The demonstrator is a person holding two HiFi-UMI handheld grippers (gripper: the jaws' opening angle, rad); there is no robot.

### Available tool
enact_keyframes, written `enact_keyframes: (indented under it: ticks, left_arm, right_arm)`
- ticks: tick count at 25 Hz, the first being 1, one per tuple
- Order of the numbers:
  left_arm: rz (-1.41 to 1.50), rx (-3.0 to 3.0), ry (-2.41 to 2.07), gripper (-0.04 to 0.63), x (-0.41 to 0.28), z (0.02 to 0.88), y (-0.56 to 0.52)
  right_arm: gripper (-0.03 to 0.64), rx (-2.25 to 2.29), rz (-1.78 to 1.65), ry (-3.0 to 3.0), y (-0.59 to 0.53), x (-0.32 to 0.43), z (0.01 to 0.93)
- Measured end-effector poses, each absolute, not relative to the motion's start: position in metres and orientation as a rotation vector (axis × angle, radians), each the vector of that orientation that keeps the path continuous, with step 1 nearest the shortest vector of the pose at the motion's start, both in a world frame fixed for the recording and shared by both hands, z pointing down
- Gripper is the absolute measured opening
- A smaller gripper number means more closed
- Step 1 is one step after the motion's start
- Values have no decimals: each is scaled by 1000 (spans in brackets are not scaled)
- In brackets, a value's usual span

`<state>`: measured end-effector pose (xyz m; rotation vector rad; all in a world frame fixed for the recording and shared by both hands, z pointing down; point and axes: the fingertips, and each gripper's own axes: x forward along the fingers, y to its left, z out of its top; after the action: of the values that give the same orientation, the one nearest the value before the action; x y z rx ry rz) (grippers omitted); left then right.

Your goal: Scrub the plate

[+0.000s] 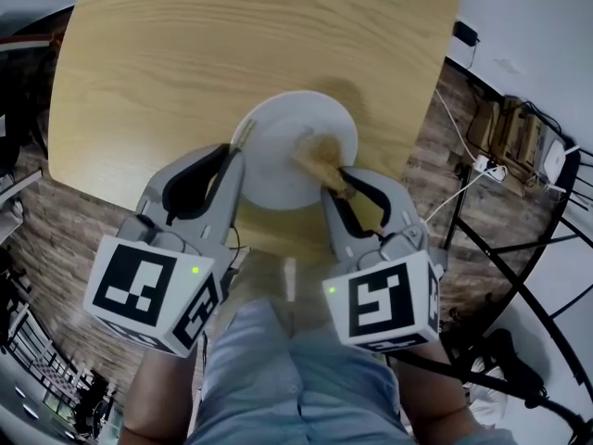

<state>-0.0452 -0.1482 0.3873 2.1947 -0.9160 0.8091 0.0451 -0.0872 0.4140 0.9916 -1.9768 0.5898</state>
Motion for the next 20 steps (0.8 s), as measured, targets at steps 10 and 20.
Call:
enact_keyframes:
  ticks: [10, 20]
  left_arm:
    - [789, 2223, -917, 57, -43, 389, -148]
    - [785, 2307, -978, 61, -52, 414, -139]
  right_arm:
    - [74, 1194, 510, -1878, -112, 88, 403]
    - [74, 1249, 464, -1933, -110, 83, 370]
